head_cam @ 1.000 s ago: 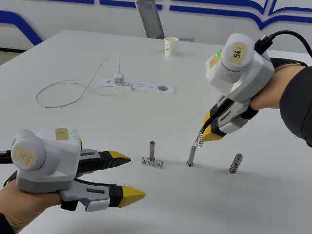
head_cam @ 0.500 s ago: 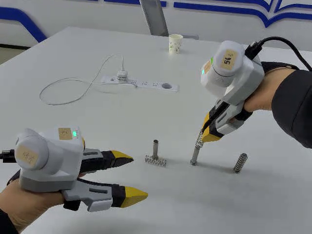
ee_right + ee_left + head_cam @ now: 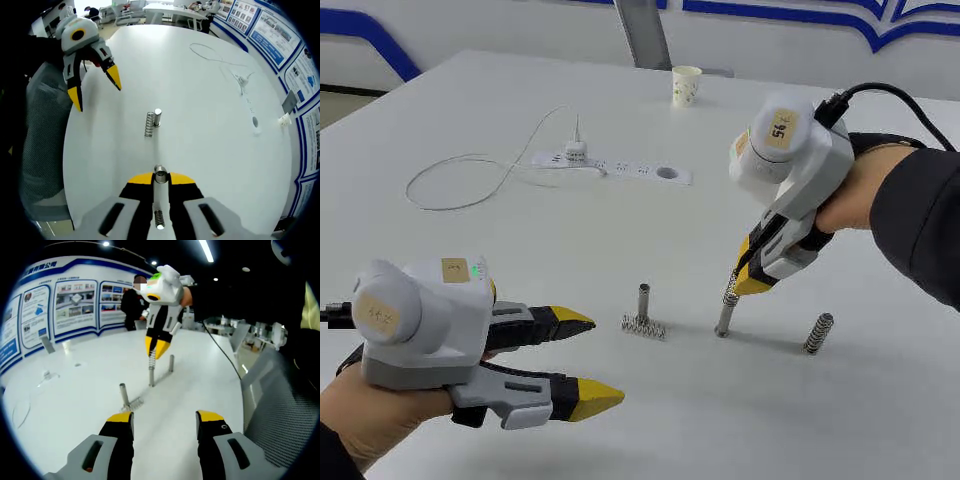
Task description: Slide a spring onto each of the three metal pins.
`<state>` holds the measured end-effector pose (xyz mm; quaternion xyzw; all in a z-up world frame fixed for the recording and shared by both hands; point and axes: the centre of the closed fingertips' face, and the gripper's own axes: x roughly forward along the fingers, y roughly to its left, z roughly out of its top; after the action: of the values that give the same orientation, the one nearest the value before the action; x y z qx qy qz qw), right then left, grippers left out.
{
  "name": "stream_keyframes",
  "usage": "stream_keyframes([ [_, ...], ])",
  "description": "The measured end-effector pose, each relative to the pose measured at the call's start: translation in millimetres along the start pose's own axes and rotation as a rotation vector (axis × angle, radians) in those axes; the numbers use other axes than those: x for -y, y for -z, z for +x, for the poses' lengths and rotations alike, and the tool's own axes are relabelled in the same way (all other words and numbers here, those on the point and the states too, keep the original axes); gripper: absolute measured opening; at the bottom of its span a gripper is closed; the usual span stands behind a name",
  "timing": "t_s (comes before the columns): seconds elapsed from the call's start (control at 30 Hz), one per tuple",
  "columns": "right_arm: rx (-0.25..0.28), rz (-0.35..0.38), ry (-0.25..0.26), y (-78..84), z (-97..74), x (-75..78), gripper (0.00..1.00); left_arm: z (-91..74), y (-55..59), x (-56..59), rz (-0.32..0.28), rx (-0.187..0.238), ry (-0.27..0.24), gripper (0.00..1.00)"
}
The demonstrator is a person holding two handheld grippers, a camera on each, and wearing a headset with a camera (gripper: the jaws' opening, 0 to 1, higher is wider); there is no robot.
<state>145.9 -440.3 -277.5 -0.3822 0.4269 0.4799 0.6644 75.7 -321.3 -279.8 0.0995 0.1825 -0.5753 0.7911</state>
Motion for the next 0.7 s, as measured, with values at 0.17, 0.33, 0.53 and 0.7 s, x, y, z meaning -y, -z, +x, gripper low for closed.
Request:
stream_keyframes([
  [0.17,-0.008,0.008,-0.004,3.4,6.1,-0.4,0.12,0.0,-0.3,0.9,0.001,0.0,0.001,0.51],
  [0.33,-0.02,0.013,-0.003,6.6,11.4,0.8,0.12,-0.2,-0.1,0.6,0.0,0.001,-0.001,0.5],
  [0.53,-0.031,0.03,-0.002,7.7,18.2,1.1,0.12,0.2,0.8,0.1,-0.002,-0.002,-0.001,0.5],
  [0.7,-0.045,0.036,-0.005,9.4,24.7,0.8,0.12,0.3,1.1,-0.6,-0.003,-0.002,-0.001,0.5],
])
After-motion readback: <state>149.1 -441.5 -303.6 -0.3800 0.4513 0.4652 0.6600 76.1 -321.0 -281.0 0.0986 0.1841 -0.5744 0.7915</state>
